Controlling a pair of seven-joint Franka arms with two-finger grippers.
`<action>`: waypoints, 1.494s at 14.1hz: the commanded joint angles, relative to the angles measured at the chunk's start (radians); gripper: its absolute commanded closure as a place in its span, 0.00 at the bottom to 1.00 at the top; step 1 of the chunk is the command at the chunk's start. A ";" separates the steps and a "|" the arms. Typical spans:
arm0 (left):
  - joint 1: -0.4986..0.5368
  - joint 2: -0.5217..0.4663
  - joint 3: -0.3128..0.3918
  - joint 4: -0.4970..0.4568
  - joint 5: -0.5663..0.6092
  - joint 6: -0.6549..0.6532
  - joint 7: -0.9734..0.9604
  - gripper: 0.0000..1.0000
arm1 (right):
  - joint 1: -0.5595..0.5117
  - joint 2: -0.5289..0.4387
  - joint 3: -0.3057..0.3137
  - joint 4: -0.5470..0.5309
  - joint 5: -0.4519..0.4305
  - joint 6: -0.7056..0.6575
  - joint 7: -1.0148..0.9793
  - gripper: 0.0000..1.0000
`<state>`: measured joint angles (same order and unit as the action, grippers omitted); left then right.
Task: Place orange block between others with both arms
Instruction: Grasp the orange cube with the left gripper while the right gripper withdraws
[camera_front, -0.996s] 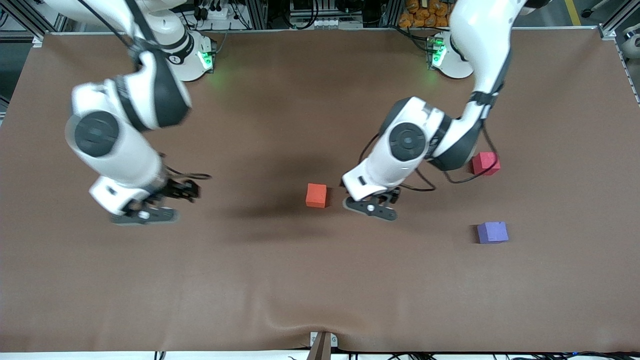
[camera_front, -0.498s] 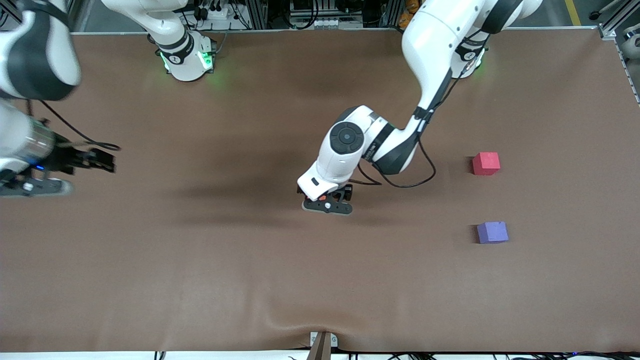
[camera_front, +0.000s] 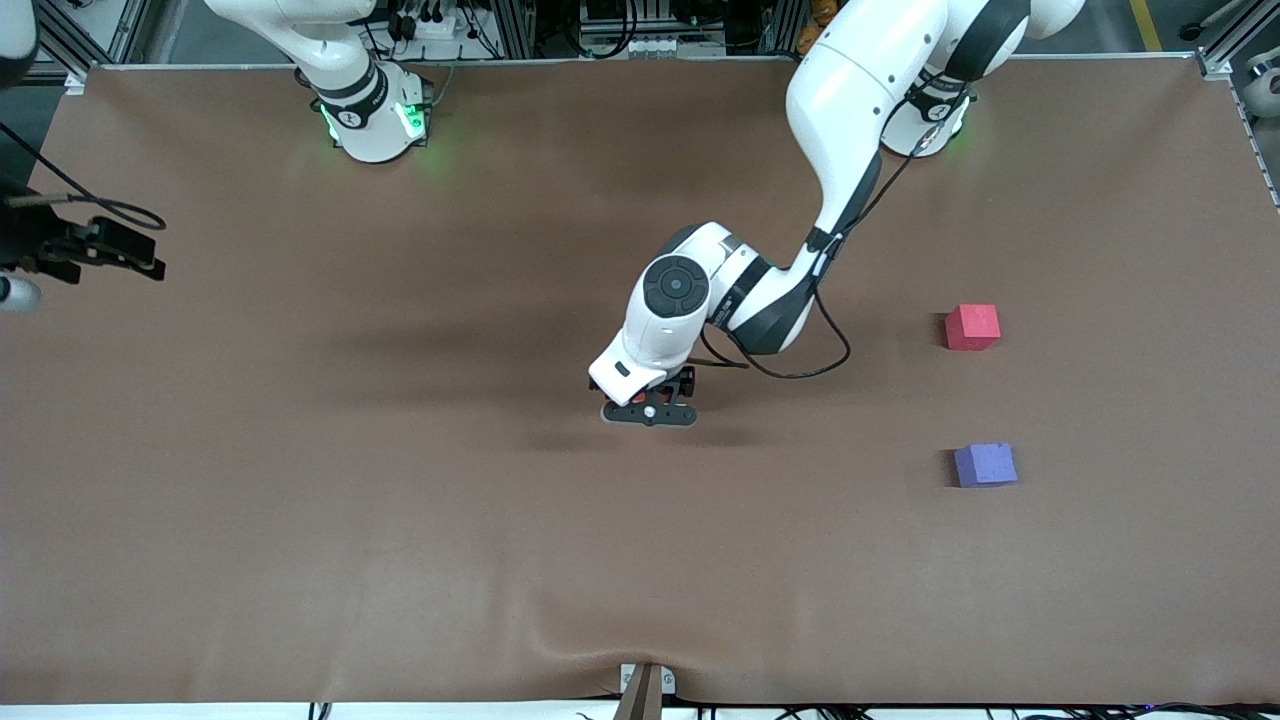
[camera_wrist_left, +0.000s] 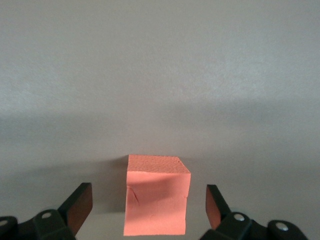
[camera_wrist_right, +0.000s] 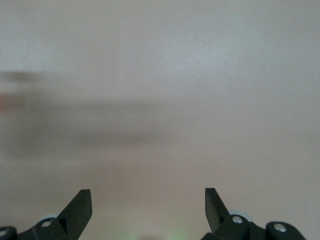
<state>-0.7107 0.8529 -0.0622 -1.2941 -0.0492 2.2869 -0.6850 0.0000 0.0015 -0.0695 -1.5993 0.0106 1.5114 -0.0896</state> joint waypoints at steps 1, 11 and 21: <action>-0.036 0.031 0.033 0.032 0.003 0.003 -0.022 0.00 | -0.011 -0.032 0.010 0.005 0.017 -0.031 0.030 0.00; -0.111 0.069 0.102 0.032 0.002 0.005 -0.010 0.00 | -0.025 -0.048 0.002 0.012 0.017 -0.054 0.037 0.00; -0.093 0.029 0.125 0.016 0.002 0.036 0.011 0.95 | -0.035 -0.043 0.000 0.009 0.017 -0.054 0.036 0.00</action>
<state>-0.8058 0.9141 0.0370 -1.2803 -0.0492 2.3243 -0.6838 -0.0078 -0.0388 -0.0784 -1.5906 0.0146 1.4642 -0.0526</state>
